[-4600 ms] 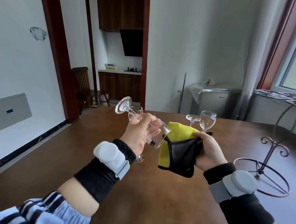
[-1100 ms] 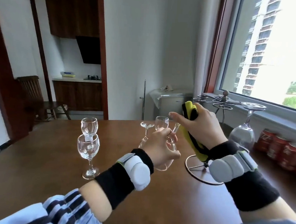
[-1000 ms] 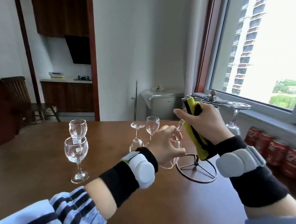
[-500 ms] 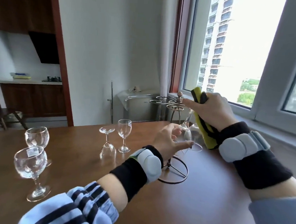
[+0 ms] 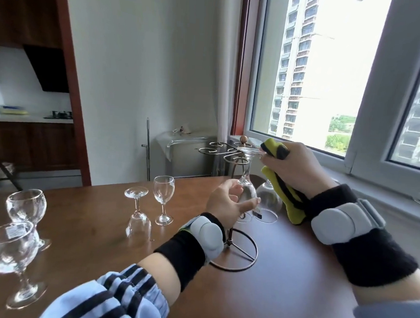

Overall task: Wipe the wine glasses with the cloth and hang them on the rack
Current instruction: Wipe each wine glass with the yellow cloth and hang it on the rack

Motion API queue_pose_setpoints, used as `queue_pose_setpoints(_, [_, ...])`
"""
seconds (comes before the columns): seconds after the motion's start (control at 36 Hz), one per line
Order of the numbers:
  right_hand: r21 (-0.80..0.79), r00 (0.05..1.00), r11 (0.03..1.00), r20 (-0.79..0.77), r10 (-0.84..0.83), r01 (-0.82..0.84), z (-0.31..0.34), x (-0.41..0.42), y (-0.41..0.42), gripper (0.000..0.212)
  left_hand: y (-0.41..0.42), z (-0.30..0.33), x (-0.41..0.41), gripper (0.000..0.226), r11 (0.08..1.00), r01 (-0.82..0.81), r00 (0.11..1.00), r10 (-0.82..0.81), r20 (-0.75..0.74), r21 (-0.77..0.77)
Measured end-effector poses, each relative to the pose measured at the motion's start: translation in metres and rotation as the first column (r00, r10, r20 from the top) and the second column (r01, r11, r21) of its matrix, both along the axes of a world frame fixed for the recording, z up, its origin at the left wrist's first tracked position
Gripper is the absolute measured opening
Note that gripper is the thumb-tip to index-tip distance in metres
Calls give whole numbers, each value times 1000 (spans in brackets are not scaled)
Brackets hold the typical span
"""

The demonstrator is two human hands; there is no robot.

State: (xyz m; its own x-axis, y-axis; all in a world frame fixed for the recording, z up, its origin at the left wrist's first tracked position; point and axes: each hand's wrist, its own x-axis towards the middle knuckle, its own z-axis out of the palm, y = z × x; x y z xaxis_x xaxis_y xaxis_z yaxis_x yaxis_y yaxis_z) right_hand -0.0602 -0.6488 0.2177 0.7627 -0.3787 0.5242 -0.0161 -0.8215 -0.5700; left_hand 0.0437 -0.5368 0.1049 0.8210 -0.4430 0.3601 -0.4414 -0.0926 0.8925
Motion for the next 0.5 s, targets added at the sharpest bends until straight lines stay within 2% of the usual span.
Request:
queue_pose_setpoints(0.14, [-41, 1000, 999, -7, 16, -16, -3, 2, 3, 29, -1, -5, 6, 71, 999, -21, 1000, 21, -13, -41])
queue_pose_setpoints(0.31, [-122, 991, 990, -123, 55, -70, -2, 4, 12, 4, 0, -6, 10, 69, 995, -52, 998, 48, -51, -83])
queue_pose_setpoints(0.33, [-119, 988, 989, -137, 70, -86, -2, 5, 14, 3, 0, -6, 11, 69, 994, -56, 997, 51, -60, -90])
queue_pose_setpoints(0.39, [-117, 983, 985, -153, 105, -123, -2, 6, 18, 16, 2, -8, 11, 65, 994, -57, 996, 51, -70, -97])
queue_pose_setpoints(0.47, [-87, 981, 986, -146, 129, -142, -3, 7, 21, 7, 7, -10, 13, 60, 992, -56, 996, 49, -69, -113])
queue_pose_setpoints(0.5, [-76, 981, 987, -141, 131, -143, -4, 7, 21, 14, 9, -10, 12, 61, 992, -54, 997, 46, -68, -117])
